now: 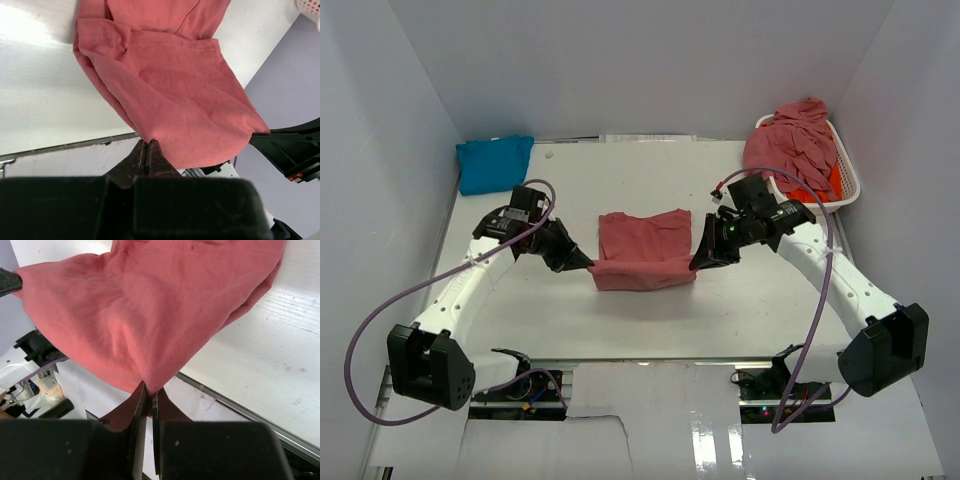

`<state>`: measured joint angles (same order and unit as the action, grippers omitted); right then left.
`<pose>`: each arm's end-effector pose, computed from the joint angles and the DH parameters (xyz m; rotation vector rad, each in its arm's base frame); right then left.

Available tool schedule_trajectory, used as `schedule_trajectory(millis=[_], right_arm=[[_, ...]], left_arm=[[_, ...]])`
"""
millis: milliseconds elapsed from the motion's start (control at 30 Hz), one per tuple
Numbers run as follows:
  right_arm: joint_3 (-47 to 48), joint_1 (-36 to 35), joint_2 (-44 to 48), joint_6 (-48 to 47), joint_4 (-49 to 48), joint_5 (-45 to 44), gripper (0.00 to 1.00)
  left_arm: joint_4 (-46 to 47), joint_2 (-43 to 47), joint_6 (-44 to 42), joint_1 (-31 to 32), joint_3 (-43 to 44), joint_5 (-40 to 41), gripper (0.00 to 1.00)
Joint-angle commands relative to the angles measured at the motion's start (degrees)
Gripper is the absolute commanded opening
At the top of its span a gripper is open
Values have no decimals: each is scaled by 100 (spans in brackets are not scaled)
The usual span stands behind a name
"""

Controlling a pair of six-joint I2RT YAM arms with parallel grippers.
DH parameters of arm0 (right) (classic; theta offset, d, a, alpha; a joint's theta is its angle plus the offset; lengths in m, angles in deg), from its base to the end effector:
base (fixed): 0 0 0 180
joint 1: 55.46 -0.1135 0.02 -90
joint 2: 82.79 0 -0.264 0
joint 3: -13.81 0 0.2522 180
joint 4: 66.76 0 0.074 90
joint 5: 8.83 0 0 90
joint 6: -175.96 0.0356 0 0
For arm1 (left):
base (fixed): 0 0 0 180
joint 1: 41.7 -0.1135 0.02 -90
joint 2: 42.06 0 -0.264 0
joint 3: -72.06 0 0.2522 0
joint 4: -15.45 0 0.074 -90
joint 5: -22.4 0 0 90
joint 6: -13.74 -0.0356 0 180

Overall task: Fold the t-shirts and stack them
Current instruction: Fold the long partially folded tshirt into a neat square

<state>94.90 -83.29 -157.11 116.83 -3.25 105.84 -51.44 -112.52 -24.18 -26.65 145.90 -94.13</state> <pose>0.2207 0.1333 0.3085 -0.1046 2.7030 0.9097 0.2186 -0.0753 0.2824 -0.7587 2.7660 -0.9352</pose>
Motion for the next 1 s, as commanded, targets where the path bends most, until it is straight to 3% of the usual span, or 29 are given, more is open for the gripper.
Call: schedule_trajectory(millis=[0,233,967], right_arm=[[657,217,-257,-301,174,196,8],[1229,410,-934,-556,122,372,8],[1792,920,-2639,-794,-528,1040,8]], left_arm=[[4,-266,-320,-186,574,-134,0],[249,-1092,-444,-266,1164,-178,0],[935,-2604,-277,-283,1753,-300,0]])
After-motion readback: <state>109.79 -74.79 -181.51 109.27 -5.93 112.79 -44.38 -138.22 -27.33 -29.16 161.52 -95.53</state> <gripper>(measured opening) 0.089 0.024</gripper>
